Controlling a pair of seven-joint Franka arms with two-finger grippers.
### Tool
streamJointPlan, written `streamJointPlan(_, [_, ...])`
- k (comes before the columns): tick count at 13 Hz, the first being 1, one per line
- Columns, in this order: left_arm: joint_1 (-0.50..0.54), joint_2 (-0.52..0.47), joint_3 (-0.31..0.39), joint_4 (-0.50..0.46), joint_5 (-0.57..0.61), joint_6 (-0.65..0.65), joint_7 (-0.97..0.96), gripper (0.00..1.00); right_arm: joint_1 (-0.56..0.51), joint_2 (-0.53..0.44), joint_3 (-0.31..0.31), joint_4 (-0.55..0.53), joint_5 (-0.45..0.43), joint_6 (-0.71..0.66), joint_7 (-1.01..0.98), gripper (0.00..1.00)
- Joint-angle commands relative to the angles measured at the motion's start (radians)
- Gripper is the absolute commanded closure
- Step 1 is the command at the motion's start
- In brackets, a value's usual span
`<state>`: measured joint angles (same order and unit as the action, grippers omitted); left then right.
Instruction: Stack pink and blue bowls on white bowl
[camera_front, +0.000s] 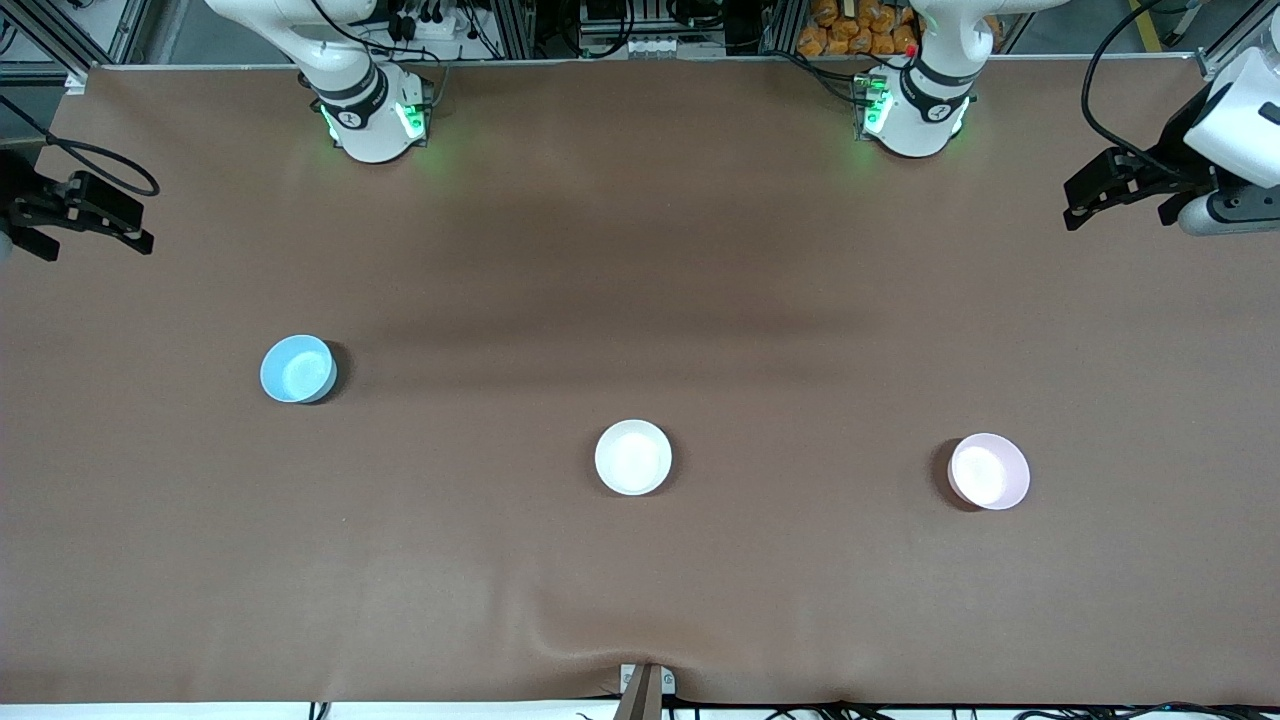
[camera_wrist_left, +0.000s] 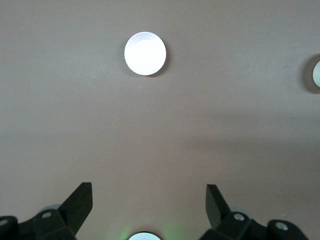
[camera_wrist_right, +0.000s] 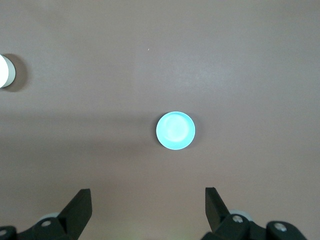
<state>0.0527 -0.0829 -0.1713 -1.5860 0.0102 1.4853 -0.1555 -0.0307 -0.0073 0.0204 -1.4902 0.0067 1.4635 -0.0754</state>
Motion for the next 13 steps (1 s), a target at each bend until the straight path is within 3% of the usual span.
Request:
streamJointPlan(1, [0.013,-0.001,-0.007,0.017,0.020,-0.020,0.008,0.00,-0.011,-0.003,0.009,0.007,-0.008,-0.011,0.013,0.00])
streamJointPlan(4, [0.030,0.020,-0.005,0.047,0.022,-0.020,0.008,0.00,-0.011,-0.002,-0.003,0.007,-0.005,-0.009,0.013,0.00])
streamJointPlan(13, [0.050,0.022,-0.008,-0.006,0.011,-0.017,0.048,0.00,-0.009,-0.002,-0.005,0.007,-0.005,-0.006,0.013,0.00])
